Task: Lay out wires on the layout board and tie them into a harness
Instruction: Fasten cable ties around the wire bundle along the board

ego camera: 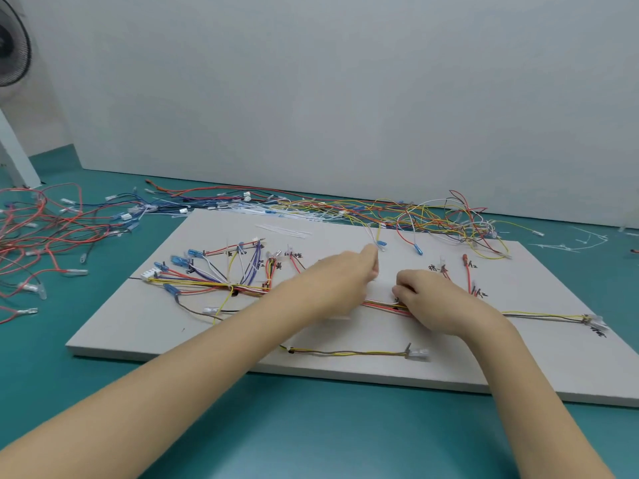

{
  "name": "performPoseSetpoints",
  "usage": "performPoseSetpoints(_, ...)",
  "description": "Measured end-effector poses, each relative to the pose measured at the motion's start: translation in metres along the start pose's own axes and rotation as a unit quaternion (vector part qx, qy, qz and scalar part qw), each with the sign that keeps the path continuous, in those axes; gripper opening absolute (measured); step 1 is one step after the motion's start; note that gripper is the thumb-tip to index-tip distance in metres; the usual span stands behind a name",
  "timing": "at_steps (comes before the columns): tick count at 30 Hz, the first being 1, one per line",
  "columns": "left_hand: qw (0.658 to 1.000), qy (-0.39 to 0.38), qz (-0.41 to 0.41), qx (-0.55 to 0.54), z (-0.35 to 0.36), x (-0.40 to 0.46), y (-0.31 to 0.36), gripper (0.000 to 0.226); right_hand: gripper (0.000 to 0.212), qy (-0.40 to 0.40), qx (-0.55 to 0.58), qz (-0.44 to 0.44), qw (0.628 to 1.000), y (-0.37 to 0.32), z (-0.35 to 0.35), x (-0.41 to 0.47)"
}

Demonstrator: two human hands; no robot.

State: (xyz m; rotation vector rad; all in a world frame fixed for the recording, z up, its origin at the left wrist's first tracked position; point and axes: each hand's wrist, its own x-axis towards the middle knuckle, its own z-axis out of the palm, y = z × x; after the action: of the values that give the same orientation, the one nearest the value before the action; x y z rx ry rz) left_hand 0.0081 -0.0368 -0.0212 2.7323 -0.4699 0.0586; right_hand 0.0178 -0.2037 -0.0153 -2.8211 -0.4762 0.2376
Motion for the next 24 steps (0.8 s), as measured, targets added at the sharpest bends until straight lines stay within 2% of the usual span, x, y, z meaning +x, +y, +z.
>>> performPoseSetpoints(2, 0.999, 0.022, 0.014, 0.032, 0.007, -0.008, -0.001, 0.004, 0.031, 0.004, 0.005, -0.009, 1.0, 0.001, 0.0, 0.0)
performPoseSetpoints(4, 0.999, 0.036, 0.017, 0.019, 0.01, -0.014, -0.004, 0.003, 0.03, 0.009, 0.006, -0.015, 1.0, 0.002, 0.001, -0.001)
performPoseSetpoints(9, 0.999, 0.032, 0.016, 0.023, 0.012, -0.019, -0.008, 0.008, 0.03, 0.022, 0.013, -0.021, 0.999, 0.003, 0.002, 0.0)
performPoseSetpoints(14, 0.999, 0.023, 0.008, -0.021, 0.013, -0.022, -0.009, 0.007, 0.026, 0.036, 0.033, -0.016, 0.999, 0.001, 0.003, 0.0)
performPoseSetpoints(24, 0.998, 0.06, 0.004, -0.036, 0.013, -0.03, -0.017, 0.008, 0.024, 0.069, 0.064, -0.023, 0.995, -0.009, 0.011, 0.0)
